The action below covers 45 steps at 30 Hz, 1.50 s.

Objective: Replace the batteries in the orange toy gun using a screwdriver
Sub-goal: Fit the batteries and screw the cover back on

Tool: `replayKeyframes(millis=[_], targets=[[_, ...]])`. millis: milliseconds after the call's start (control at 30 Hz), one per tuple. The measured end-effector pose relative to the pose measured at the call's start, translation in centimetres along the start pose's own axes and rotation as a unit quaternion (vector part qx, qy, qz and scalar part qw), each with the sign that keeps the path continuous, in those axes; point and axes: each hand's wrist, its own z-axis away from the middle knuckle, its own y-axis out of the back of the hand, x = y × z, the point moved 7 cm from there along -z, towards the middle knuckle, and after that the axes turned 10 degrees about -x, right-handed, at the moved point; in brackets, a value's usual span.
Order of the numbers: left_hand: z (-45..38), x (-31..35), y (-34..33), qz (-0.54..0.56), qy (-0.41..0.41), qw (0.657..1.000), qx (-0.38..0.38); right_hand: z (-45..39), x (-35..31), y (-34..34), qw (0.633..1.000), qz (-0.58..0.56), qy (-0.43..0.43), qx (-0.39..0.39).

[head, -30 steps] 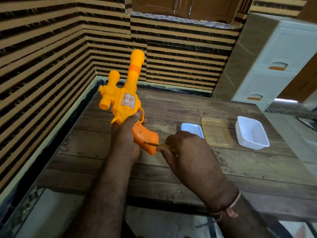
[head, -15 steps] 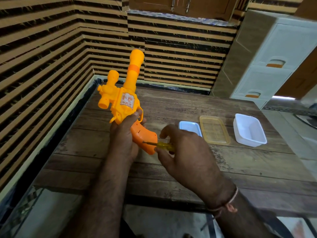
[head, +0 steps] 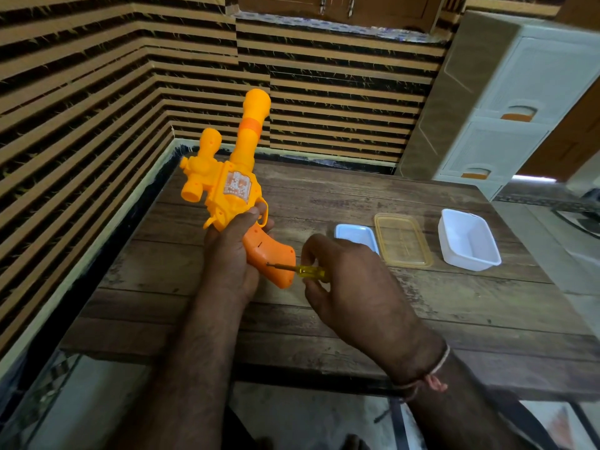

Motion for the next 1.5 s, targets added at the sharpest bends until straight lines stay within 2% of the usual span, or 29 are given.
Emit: replayKeyframes(millis=[200, 300, 400, 500, 700, 867, 1033, 1167, 1300, 1433, 1500], targets=[[0.0, 0.2, 0.2, -0.003, -0.004, 1.000, 0.002, -0.2, 0.3, 0.2, 0.999, -0.022, -0.010, 0.043], [0.0, 0.2, 0.1, -0.006, -0.005, 1.000, -0.003, 0.0, 0.4, 0.2, 0.998, -0.057, -0.010, 0.023], [0.0, 0.3, 0.3, -0.003, -0.006, 1.000, 0.006, -0.1, 0.6, 0.5, 0.998, -0.045, 0.003, 0.042], [0.1, 0.2, 0.0, 0.005, -0.007, 1.000, 0.006, -0.3, 0.7, 0.6, 0.998, 0.005, -0.019, 0.064], [0.0, 0.1, 0.0, 0.003, -0.007, 1.000, -0.003, 0.0, 0.5, 0.2, 0.999, -0.043, -0.003, 0.014], [-0.2, 0.1, -0.1, 0.016, -0.010, 1.000, -0.013, -0.4, 0.7, 0.6, 0.997, -0.034, -0.006, 0.066], [-0.1, 0.1, 0.0, 0.005, -0.012, 1.000, -0.011, -0.1, 1.0, 0.0, 0.997, -0.069, -0.009, 0.027], [0.0, 0.4, 0.2, 0.001, -0.016, 1.000, -0.003, -0.3, 1.1, 0.4, 0.996, -0.071, -0.001, 0.052], [0.0, 0.3, 0.1, 0.000, -0.013, 1.000, -0.007, -0.4, 1.0, 0.1, 0.998, -0.015, -0.015, 0.062], [-0.1, 0.3, 0.2, -0.005, -0.009, 1.000, -0.007, -0.2, 0.7, -0.3, 0.999, -0.036, -0.006, 0.009], [-0.1, 0.4, 0.3, -0.004, -0.010, 1.000, -0.003, -0.2, 0.8, -0.2, 0.999, -0.039, 0.004, 0.011]])
